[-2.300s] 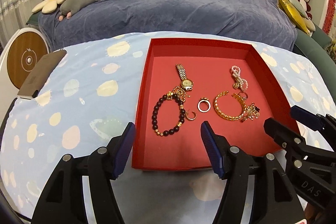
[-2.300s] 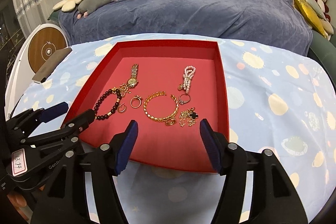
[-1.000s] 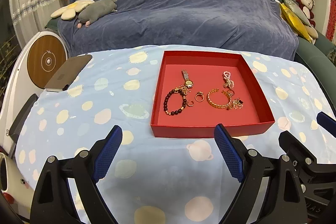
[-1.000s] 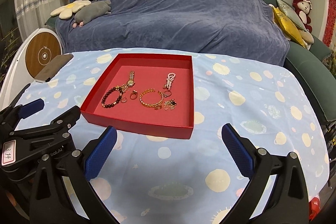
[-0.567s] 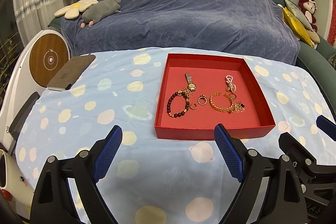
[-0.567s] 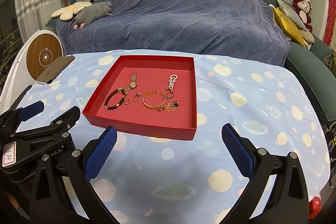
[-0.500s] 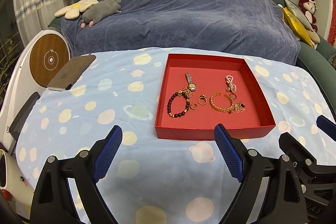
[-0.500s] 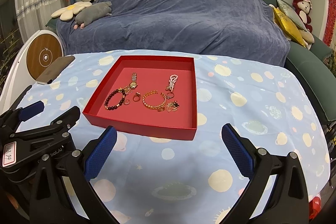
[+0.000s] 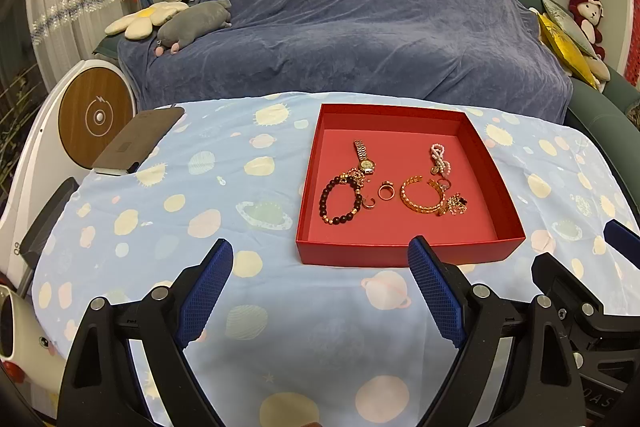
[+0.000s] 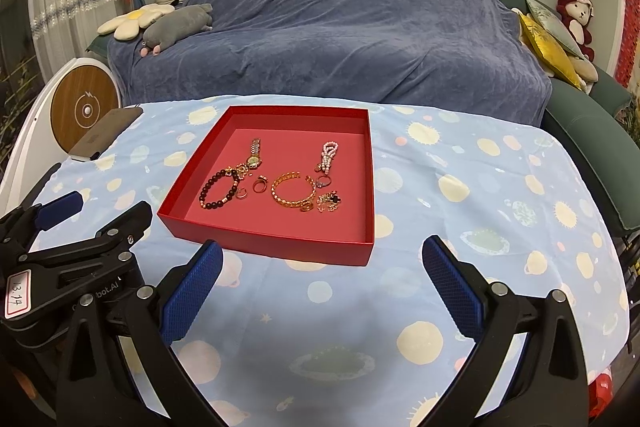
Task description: Organize jewelry
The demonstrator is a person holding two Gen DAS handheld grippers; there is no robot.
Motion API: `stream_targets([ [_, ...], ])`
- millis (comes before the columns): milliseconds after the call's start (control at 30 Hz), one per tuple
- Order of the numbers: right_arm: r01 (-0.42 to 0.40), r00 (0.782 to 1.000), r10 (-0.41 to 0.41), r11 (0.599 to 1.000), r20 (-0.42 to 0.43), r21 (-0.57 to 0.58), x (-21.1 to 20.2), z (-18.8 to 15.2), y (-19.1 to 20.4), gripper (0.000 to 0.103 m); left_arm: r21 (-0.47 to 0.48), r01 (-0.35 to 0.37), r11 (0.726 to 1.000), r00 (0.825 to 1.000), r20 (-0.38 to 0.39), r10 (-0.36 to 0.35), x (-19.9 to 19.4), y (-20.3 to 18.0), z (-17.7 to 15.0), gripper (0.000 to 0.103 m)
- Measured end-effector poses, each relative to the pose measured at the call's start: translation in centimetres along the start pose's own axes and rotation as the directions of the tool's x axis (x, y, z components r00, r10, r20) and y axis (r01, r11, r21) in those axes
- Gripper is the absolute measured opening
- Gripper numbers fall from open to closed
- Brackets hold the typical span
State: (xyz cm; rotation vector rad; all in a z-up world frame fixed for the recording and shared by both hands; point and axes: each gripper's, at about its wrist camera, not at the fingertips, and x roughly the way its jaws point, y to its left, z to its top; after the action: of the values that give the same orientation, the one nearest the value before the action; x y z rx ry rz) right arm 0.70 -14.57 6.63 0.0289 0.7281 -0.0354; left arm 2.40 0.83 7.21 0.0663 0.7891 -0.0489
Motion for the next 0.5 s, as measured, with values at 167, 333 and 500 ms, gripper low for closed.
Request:
stream_targets([
  [167, 0.0, 1.0, 0.0, 1.0, 0.001, 0.001, 0.0, -0.02, -0.02, 0.098, -0.001, -0.002, 1.0, 1.0, 0.001, 0.002, -0.02, 0.0, -0.01, 0.086],
  [333, 0.0, 1.0, 0.0, 1.0, 0.001, 0.001, -0.01, -0.01, -0.01, 0.098, 0.0, -0.002, 1.0, 1.0, 0.001, 0.002, -0.03, 0.0, 0.0, 0.086],
  [500, 0.0, 1.0, 0.0, 1.0, 0.002, 0.002, 0.01, -0.04, -0.06, 0.098, -0.001, -0.002, 1.0, 1.0, 0.002, 0.002, -0.03, -0.01, -0.02, 0.086],
])
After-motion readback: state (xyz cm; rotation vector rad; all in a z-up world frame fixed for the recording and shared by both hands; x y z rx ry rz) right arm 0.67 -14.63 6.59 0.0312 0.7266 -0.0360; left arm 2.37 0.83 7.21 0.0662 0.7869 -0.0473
